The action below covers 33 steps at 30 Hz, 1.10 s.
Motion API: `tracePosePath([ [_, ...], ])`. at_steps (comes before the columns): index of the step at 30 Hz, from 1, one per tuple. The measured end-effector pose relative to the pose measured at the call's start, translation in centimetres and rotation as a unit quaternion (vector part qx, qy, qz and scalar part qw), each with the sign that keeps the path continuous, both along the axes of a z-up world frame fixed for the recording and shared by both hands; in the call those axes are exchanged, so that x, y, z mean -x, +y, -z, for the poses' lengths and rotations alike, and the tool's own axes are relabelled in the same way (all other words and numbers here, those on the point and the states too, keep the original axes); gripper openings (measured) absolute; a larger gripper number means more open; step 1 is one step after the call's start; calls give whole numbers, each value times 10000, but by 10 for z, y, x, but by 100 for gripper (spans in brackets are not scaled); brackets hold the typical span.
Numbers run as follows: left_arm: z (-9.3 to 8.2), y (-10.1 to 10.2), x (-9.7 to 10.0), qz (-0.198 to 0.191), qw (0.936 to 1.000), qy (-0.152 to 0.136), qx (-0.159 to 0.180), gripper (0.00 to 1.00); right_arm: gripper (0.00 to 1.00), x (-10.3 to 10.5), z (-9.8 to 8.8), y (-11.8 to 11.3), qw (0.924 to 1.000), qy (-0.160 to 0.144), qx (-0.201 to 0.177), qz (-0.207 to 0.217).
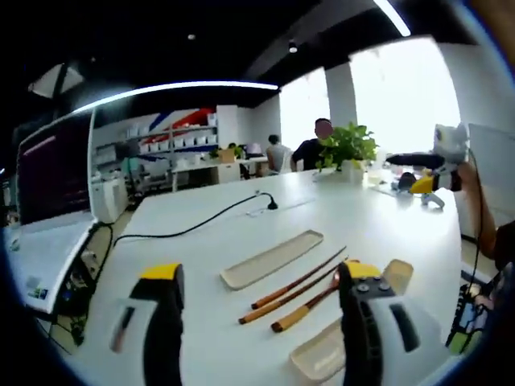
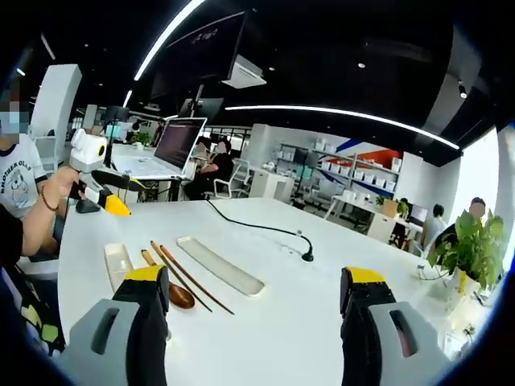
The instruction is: Arrange the utensils inside the cutlery case until each visible utensil rests in its matching compartment.
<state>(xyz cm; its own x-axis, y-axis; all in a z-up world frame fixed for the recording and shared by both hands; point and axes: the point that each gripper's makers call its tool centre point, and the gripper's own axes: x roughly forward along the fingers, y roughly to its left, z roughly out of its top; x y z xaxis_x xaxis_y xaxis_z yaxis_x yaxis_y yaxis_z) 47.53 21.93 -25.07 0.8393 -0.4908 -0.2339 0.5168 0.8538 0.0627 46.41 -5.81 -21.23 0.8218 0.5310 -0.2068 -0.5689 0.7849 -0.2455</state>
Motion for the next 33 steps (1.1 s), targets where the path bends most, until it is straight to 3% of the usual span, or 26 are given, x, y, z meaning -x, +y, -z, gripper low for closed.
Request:
tracePosePath([
  [6, 1, -10, -1, 182, 9995, 62, -265, 81, 91, -4, 3, 8, 9999, 51, 106, -13],
  [18, 14, -10, -6, 258, 9973, 256, -638, 74, 89, -14, 11, 15, 9994, 189, 290, -89],
  [22, 14, -17, -10, 431, 9956, 168, -815, 72, 88, -18, 15, 18, 9991, 257, 318, -150],
  [33, 32, -29, -17, 780, 9843, 427, -1525, 60, 84, -31, 35, 22, 9972, 554, 443, -227],
])
